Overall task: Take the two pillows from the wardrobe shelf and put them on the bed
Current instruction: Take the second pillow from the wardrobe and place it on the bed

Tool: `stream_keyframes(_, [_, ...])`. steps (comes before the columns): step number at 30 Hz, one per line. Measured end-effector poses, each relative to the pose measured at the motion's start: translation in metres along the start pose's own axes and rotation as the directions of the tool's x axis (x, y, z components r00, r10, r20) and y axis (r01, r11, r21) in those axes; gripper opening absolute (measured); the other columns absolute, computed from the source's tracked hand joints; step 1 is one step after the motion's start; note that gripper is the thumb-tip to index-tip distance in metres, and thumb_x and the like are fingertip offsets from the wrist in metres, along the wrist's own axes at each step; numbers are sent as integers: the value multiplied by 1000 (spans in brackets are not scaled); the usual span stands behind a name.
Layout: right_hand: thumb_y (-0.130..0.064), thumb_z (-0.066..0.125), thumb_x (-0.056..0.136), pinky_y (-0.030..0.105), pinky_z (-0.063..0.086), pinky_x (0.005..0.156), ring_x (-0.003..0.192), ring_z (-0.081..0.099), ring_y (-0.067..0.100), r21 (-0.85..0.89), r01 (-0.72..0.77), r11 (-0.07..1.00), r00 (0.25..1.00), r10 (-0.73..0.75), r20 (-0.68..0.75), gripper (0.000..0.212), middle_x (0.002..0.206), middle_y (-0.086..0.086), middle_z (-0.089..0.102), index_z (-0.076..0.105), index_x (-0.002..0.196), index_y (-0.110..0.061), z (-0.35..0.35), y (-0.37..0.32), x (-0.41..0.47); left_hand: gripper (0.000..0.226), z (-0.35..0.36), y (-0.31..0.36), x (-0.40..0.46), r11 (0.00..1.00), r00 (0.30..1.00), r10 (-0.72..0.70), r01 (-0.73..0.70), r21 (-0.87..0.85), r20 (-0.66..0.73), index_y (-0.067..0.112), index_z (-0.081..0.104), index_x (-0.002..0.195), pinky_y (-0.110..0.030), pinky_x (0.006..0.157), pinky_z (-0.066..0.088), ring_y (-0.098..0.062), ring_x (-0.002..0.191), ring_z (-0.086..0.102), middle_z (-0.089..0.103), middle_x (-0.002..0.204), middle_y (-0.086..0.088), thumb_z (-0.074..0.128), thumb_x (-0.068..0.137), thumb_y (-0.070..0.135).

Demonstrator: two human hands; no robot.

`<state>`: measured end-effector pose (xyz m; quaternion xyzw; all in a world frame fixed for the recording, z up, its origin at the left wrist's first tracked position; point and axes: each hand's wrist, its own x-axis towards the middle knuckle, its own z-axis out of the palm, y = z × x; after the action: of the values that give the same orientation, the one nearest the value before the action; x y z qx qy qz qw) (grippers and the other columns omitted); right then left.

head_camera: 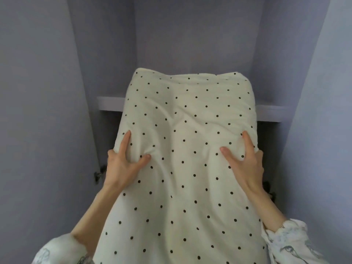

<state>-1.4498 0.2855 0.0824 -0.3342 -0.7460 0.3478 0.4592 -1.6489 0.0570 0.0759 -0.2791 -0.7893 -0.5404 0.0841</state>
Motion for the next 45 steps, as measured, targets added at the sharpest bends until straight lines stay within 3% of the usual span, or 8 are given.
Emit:
stream_keyframes(11, [-69, 65, 63, 28, 29, 93, 108, 34, 3, 125, 86, 988, 944, -121, 308, 83, 130, -9, 35, 20, 132, -59, -38, -16, -108, 86, -88, 19, -189, 982, 959, -173, 187, 41, -226, 67, 16, 128, -31, 80, 40, -8, 92, 47, 33, 109, 5, 68, 60, 64])
stream_keyframes(17, [-71, 66, 58, 29, 37, 83, 89, 46, -1, 237, 88, 967, 904, -178, 390, 85, 101, -16, 36, 23, 130, -61, -13, -38, -180, 83, -155, 15, -274, 939, 884, -243, 317, 130, -400, 71, 15, 126, -35, 85, 42, -19, 99, 47, 34, 109, 2, 63, 58, 66])
stream_keyframes(21, [-73, 65, 57, 26, 35, 80, 91, 45, 1, 330, 101, 939, 862, -248, 443, 82, 108, -9, 37, 22, 127, -66, 14, -73, -229, 83, -210, 9, -319, 923, 825, -236, 356, 148, -513, 74, 15, 124, -32, 83, 42, -2, 94, 46, 34, 110, 5, 63, 56, 66])
stream_keyframes(26, [-77, 63, 57, 28, 35, 88, 110, 43, 8, 446, 110, 888, 772, -359, 525, 83, 128, -10, 38, 21, 128, -66, 54, -127, -294, 82, -284, -1, -371, 895, 722, -227, 419, 152, -654, 75, 17, 123, -33, 85, 40, -2, 95, 46, 35, 112, 4, 64, 56, 65])
stream_keyframes(32, [-79, 59, 59, 13, 27, 84, 105, 34, -23, 560, 107, 821, 650, -485, 586, 84, 129, -24, 35, 17, 131, -64, 109, -189, -375, 83, -372, -18, -425, 848, 592, -168, 494, 190, -788, 73, 18, 124, -30, 88, 33, -11, 100, 43, 36, 110, 5, 65, 56, 64])
stream_keyframes(39, [-81, 57, 57, 27, 32, 84, 98, 40, 4, 638, 106, 763, 510, -593, 624, 84, 121, -12, 34, 18, 130, -65, 194, -263, -442, 83, -450, -45, -454, 781, 420, -127, 601, 170, -899, 72, 19, 125, -32, 91, 33, -14, 104, 42, 36, 112, 2, 65, 57, 62])
stream_keyframes(42, [-81, 57, 58, 24, 31, 84, 104, 38, 5, 696, 79, 713, 411, -660, 629, 84, 121, -13, 34, 18, 130, -64, 244, -292, -467, 82, -476, -62, -460, 751, 318, -93, 645, 143, -943, 73, 20, 124, -31, 91, 33, -13, 105, 41, 35, 113, 4, 66, 57, 62])
stream_keyframes(45, [-81, 55, 58, 24, 36, 74, 85, 44, 1, 733, 71, 677, 324, -710, 625, 82, 109, -8, 36, 18, 129, -63, 301, -326, -497, 83, -501, -79, -460, 705, 215, -43, 699, 123, -976, 73, 18, 124, -34, 92, 36, -16, 104, 43, 35, 113, 3, 68, 58, 62])
